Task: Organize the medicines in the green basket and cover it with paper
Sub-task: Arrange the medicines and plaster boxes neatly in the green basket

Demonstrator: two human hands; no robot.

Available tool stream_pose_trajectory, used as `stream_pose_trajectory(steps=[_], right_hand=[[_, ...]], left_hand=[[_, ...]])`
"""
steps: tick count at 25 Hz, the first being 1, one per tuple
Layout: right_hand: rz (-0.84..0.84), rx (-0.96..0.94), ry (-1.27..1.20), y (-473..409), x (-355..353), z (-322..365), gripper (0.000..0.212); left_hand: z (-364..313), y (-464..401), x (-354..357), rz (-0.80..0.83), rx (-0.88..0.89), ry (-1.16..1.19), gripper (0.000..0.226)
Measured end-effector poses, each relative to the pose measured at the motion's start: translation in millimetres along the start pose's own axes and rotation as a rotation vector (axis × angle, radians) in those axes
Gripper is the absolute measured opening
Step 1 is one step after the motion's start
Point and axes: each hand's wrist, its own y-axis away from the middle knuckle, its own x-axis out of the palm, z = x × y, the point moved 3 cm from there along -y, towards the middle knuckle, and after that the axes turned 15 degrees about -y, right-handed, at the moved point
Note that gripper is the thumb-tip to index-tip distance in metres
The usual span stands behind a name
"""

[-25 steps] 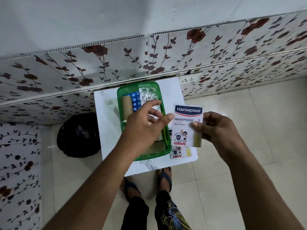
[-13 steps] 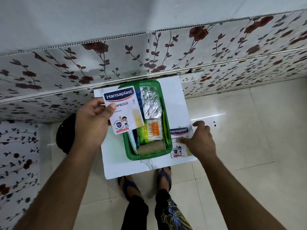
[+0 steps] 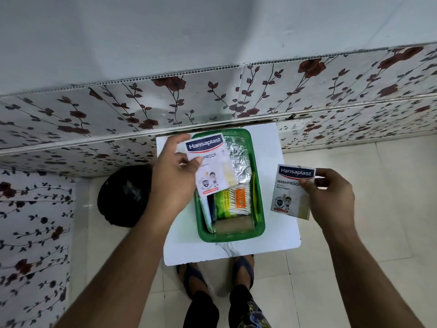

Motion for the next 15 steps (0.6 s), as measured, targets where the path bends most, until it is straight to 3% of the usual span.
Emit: stream_pose_trajectory(steps=[3, 7, 11, 15], right_hand=[[0.035, -0.028, -0.102, -1, 6, 17, 0.016], [0.092, -0.032, -0.137, -6, 12, 27, 0.017], [0.123, -0.016, -0.139, -6, 19, 29, 0.025], [0.069, -0.100, -0.162, 0, 14, 49, 0.031]], left_hand=[[-20, -21, 21, 0.036, 0.104, -0.320, 0.044], [-25, -22, 23, -0.104, 0.374, -0.901, 0.042], [-9, -14, 35, 0.086, 0.536, -1.110, 0.066], [0, -19, 40, 0.088, 0.591, -1.251, 0.070]])
